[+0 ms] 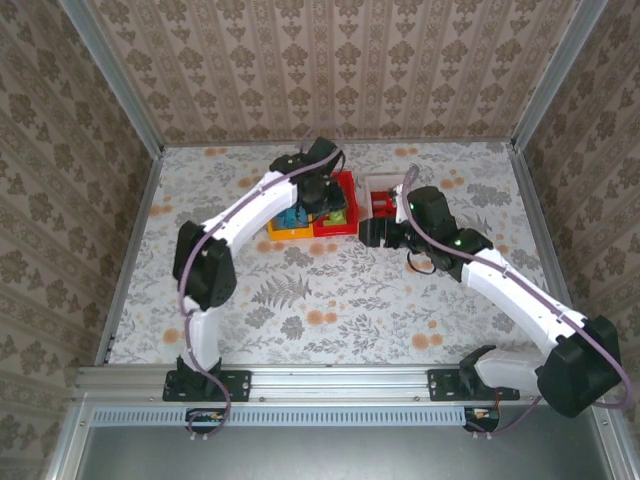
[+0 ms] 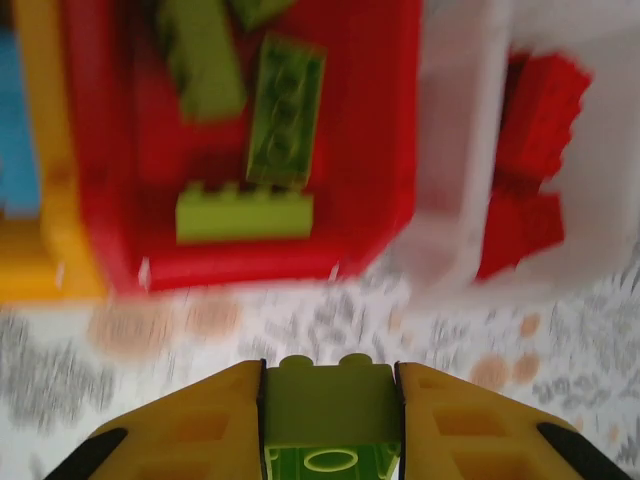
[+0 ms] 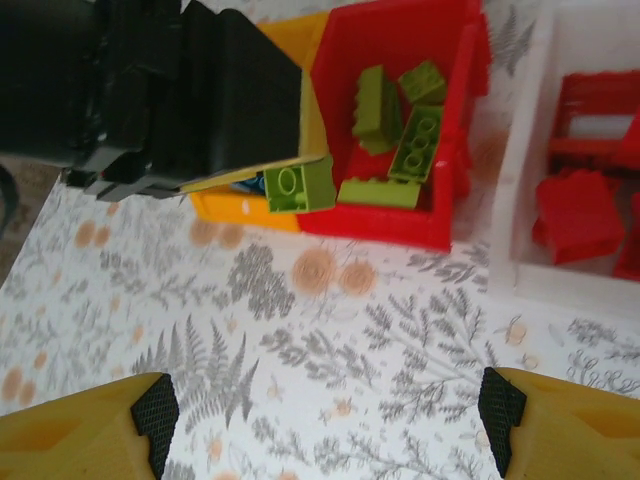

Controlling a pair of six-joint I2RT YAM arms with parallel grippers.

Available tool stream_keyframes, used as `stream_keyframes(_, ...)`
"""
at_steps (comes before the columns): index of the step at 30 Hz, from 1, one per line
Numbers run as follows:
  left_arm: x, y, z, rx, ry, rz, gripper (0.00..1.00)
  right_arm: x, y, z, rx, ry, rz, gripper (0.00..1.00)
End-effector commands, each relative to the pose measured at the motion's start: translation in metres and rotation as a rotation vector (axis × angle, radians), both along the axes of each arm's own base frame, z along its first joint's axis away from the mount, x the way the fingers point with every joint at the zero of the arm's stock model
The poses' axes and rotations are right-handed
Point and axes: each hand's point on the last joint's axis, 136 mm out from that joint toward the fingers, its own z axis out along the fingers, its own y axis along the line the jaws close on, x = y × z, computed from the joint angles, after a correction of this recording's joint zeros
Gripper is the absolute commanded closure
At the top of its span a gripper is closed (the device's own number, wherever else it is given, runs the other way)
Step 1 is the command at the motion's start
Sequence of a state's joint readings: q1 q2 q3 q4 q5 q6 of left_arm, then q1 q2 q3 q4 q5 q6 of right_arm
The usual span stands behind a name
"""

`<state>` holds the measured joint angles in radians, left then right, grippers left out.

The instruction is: Sort the legos into containers by color

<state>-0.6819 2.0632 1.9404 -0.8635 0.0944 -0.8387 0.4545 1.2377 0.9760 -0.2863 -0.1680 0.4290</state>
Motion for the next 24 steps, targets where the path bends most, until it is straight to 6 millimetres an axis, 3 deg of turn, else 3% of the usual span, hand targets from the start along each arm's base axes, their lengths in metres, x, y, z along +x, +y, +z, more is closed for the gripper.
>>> stream_keyframes(1, 0.032, 0.006, -0.004, 0.07, -0.057, -0.049, 0.7, 0.029, -0.006, 0.022, 0.031, -0.031, -0.102, 0.18)
stream_keyframes(6, 0.075, -0.003, -0.014, 0.038, -0.113, -0.042, 0.7, 0.051, 0.003, 0.039, 0.052, -0.032, -0.104, 0.18)
stream_keyframes(10, 0.094, -0.007, -0.028, 0.014, -0.114, -0.042, 0.67, 0.062, 0.01, 0.034, 0.048, -0.008, -0.095, 0.18)
stream_keyframes(14, 0.1, -0.005, -0.036, 0.006, -0.097, -0.037, 0.5, 0.062, 0.012, 0.031, 0.046, 0.001, -0.088, 0.18)
stream_keyframes(18, 0.098, -0.005, -0.024, -0.004, -0.112, -0.046, 0.46, 0.06, 0.011, 0.025, 0.035, 0.009, -0.075, 0.18)
stream_keyframes(24, 0.083, 0.007, 0.02, -0.016, -0.171, -0.037, 0.45, 0.052, 0.001, 0.024, -0.03, -0.009, -0.074, 0.18)
